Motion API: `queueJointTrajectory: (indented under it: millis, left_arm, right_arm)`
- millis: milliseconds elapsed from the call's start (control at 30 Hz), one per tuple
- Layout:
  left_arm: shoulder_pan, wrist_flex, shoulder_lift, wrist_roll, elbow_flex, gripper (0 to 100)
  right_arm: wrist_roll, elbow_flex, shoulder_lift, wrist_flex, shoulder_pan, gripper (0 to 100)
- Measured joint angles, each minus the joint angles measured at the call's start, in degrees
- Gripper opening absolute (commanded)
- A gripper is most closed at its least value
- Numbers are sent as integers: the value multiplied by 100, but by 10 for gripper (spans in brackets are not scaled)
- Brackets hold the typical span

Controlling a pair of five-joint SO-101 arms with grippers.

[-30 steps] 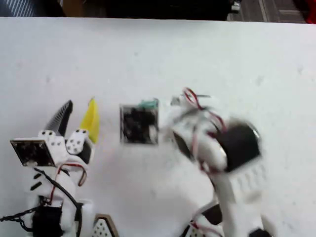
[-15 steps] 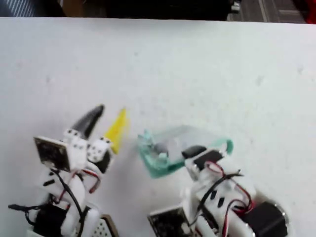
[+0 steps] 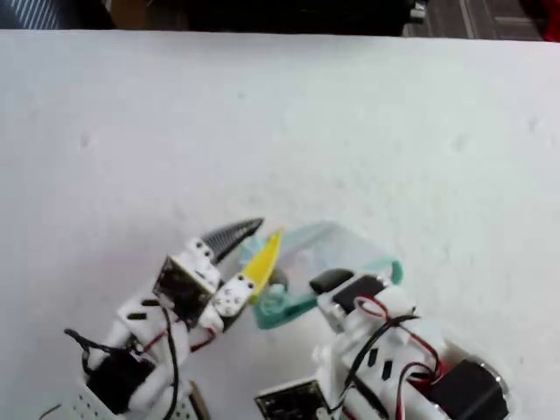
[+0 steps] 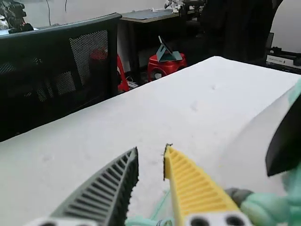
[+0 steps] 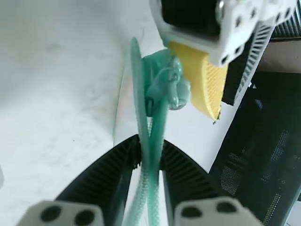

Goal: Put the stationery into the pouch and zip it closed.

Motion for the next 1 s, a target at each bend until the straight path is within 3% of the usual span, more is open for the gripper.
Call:
queueJointTrajectory:
  millis: [167, 333, 533, 833, 1000]
  left_arm:
    - [167, 369, 0, -70, -9, 119]
    - [879, 1125, -9, -607, -316, 117]
    - [1363, 2022, -18, -721, -932, 117]
    - [1521, 2259, -9, -765, -958, 117]
    - [1521, 2259, -9, -765, -958, 117]
  right_arm:
    - [-431, -9, -18, -193, 132, 17]
    - [-791, -9, -44, -492, 818, 17]
    - [-914, 536, -132, -1248, 1811, 17]
    - [-2365, 1284, -1116, -2268, 1908, 16]
    - [-2479, 1925, -2040, -2303, 1749, 16]
